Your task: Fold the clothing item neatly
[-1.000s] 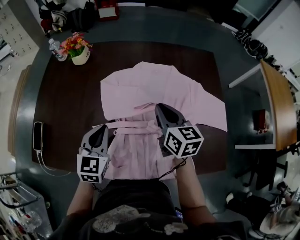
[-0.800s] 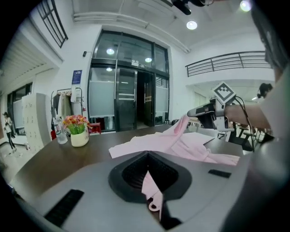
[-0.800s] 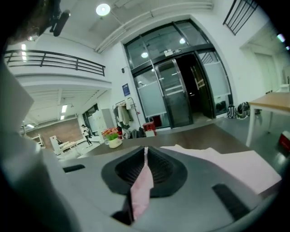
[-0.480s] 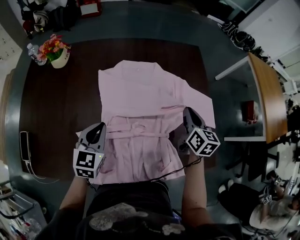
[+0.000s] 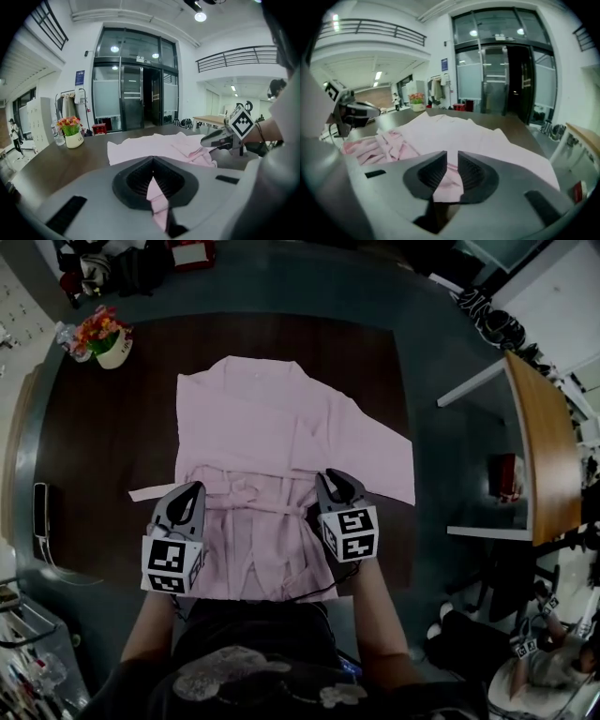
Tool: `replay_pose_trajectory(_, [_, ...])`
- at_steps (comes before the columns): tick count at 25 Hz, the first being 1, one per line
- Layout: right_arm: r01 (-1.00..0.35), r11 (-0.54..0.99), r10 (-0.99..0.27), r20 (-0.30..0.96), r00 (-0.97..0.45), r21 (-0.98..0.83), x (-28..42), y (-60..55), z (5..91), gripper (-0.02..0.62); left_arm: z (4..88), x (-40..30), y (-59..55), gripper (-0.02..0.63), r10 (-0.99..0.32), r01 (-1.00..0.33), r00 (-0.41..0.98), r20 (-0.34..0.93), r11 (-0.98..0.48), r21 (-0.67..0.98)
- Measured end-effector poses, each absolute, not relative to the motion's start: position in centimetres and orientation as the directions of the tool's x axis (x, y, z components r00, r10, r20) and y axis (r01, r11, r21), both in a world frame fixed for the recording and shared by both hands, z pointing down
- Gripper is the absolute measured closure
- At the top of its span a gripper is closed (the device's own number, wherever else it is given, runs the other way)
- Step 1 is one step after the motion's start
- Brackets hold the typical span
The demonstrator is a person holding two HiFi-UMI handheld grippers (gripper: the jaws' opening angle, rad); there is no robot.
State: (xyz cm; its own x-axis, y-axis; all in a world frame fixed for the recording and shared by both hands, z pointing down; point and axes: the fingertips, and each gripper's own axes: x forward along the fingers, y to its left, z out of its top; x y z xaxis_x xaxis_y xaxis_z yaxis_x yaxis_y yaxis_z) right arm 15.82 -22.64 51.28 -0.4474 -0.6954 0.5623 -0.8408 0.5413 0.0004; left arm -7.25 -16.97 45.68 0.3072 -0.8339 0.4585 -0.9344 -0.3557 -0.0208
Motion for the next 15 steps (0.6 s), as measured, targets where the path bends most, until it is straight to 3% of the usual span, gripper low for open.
replay_pose_trajectory(7, [-0.641, 0.761, -0.537, 0.650, -0.537, 0.099, 10.5, -23.8, 54.0, 0.491, 45.5, -5.4, -16.6, 0.597, -0.849, -0.950, 0.258, 0.461, -0.310, -0.040])
replay_pose_trajectory(12, [-0.644, 0.759, -0.535, 0.657, -0.531, 0.097, 10.3, -25.1, 54.7, 0.494, 46.1, -5.1, -15.7, 0.597, -0.844, -0.958, 0.226, 0.487, -0.282, -0.045])
replay_pose_trajectory(15, [-0.685, 0.724, -0.574, 0.619, -0.536, 0.079, 11.6, -25.8, 53.9, 0.553, 46.4, -5.0, -15.2, 0.595, -0.845, -0.965, 0.206, 0.494, -0.258, -0.039])
